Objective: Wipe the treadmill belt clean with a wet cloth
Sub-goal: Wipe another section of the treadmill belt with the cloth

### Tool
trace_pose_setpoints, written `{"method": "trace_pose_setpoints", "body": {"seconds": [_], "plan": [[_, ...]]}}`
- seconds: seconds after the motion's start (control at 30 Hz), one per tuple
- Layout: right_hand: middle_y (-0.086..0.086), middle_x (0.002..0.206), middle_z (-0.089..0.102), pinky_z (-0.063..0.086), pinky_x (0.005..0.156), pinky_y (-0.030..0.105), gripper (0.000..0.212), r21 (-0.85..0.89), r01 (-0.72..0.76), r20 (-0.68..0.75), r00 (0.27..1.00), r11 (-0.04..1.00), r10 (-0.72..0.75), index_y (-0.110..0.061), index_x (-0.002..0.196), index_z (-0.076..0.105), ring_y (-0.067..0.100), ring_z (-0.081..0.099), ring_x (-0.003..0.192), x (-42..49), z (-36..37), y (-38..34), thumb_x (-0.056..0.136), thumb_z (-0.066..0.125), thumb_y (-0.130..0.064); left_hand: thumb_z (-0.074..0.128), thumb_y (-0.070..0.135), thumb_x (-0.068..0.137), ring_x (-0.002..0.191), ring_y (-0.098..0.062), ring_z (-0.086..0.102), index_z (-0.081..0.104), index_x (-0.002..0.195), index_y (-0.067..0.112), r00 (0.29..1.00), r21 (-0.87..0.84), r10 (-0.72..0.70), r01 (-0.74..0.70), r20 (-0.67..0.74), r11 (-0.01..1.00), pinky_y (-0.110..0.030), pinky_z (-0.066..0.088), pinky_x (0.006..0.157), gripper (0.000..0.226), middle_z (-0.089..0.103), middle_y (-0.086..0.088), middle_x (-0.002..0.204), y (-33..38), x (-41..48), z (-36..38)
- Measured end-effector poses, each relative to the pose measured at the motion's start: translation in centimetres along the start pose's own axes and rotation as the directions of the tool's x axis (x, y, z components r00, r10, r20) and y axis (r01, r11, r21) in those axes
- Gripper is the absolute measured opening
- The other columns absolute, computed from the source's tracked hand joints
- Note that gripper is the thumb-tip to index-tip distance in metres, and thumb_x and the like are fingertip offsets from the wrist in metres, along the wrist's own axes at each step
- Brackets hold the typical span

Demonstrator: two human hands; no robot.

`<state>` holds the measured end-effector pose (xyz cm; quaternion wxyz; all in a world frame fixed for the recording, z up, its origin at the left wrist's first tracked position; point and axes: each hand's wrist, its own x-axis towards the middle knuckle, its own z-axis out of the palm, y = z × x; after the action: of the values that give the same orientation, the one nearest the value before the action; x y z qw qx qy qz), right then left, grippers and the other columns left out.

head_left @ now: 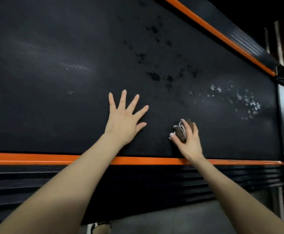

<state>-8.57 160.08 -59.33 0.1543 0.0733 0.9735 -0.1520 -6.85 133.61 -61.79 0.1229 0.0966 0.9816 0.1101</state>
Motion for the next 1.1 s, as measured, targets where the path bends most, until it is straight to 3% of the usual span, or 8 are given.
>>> {"method": "trace_pose_setpoints", "body": {"seconds": [0.13, 0.33, 0.43, 0.57, 0.67, 0.83, 0.93, 1.1], "plan": [[0.016, 0.155, 0.010, 0.012, 0.110, 0.057, 0.064, -0.088, 0.084, -0.119, 0.988, 0.993, -0.094, -0.035, 0.144, 0.032, 0.028, 0.008, 0.144, 0.0, 2.3, 0.4, 0.085, 0.047, -0.057, 0.009, 0.067, 0.089, 0.141, -0.044, -0.014, 0.004, 0.148, 0.043, 0.997, 0.078, -0.015, 0.021, -0.081, 0.997, -0.070, -0.006, 0.107, 0.064, -0.006, -0.004, 0.160, 0.4, 0.1, 2.0], [0.013, 0.157, 0.006, 0.004, 0.113, 0.060, 0.052, -0.138, 0.274, -0.041, 0.959, 0.952, -0.282, -0.037, 0.144, 0.029, 0.033, 0.000, 0.144, 1.0, 1.9, 2.4, 0.095, 0.047, -0.039, 0.025, 0.055, 0.095, 0.143, -0.044, -0.002, 0.018, 0.149, 0.034, 0.983, 0.009, -0.039, 0.041, -0.179, 0.999, -0.064, -0.002, 0.112, 0.058, 0.005, -0.018, 0.158, 3.6, 2.8, 0.4], [0.011, 0.157, 0.008, 0.004, 0.113, 0.058, 0.054, -0.159, 0.473, 0.045, 0.881, 0.867, -0.472, -0.043, 0.143, 0.024, 0.034, 0.000, 0.144, 1.9, 0.7, 4.6, 0.092, 0.039, -0.044, 0.026, 0.051, 0.097, 0.143, -0.043, -0.001, 0.021, 0.149, 0.032, 0.974, -0.012, -0.003, 0.001, -0.226, 1.000, -0.062, -0.001, 0.113, 0.055, 0.006, -0.015, 0.159, 6.5, 6.2, -0.3], [0.013, 0.156, 0.016, 0.010, 0.115, 0.047, 0.056, -0.210, 0.700, 0.121, 0.712, 0.683, -0.692, -0.039, 0.142, 0.029, 0.032, 0.009, 0.144, 3.9, -1.7, 9.5, 0.088, 0.044, -0.034, 0.025, 0.048, 0.099, 0.144, -0.041, 0.001, 0.020, 0.149, 0.032, 0.962, -0.017, 0.034, -0.040, -0.271, 0.999, -0.059, 0.001, 0.114, 0.053, 0.007, -0.013, 0.159, 12.1, 10.2, -0.4], [0.014, 0.153, 0.023, 0.019, 0.114, 0.044, 0.059, -0.213, 0.592, -0.047, 0.789, 0.778, -0.613, -0.037, 0.141, 0.035, 0.034, 0.019, 0.142, 6.7, -4.8, 17.5, 0.087, 0.056, -0.028, 0.023, 0.048, 0.099, 0.144, -0.040, -0.001, 0.019, 0.149, 0.033, 0.952, 0.053, 0.156, -0.148, -0.263, 0.988, -0.059, 0.001, 0.115, 0.052, 0.006, -0.014, 0.159, 18.3, 13.0, -0.1], [0.015, 0.152, 0.026, 0.025, 0.114, 0.042, 0.061, -0.247, 0.172, -0.181, 0.959, 0.954, -0.220, -0.036, 0.143, 0.030, 0.029, 0.021, 0.142, 11.9, -12.4, 34.1, 0.091, 0.059, -0.024, 0.021, 0.048, 0.100, 0.144, -0.039, -0.003, 0.018, 0.149, 0.034, 0.936, 0.121, 0.297, -0.277, -0.190, 0.953, -0.058, 0.000, 0.115, 0.051, 0.004, -0.012, 0.159, 28.2, 16.6, 0.9], [0.018, 0.152, 0.024, 0.024, 0.114, 0.042, 0.058, -0.223, 0.034, -0.239, 0.967, 0.974, -0.089, -0.030, 0.145, 0.031, 0.028, 0.019, 0.143, 13.4, -15.1, 40.7, 0.092, 0.056, -0.029, 0.023, 0.047, 0.100, 0.145, -0.039, -0.002, 0.021, 0.149, 0.033, 0.936, 0.135, 0.312, -0.292, -0.165, 0.947, -0.057, 0.001, 0.115, 0.050, 0.006, -0.011, 0.159, 32.7, 18.1, 1.9], [0.014, 0.155, 0.019, 0.018, 0.112, 0.052, 0.054, -0.366, -0.021, -0.315, 0.943, 0.930, -0.102, -0.037, 0.144, 0.031, 0.030, 0.015, 0.143, 15.8, -17.1, 45.4, 0.094, 0.050, -0.042, 0.023, 0.047, 0.100, 0.145, -0.036, 0.001, 0.024, 0.148, 0.035, 0.943, 0.134, 0.306, -0.289, -0.130, 0.948, -0.055, 0.002, 0.116, 0.049, 0.010, -0.008, 0.159, 38.2, 20.2, 4.0]]}}
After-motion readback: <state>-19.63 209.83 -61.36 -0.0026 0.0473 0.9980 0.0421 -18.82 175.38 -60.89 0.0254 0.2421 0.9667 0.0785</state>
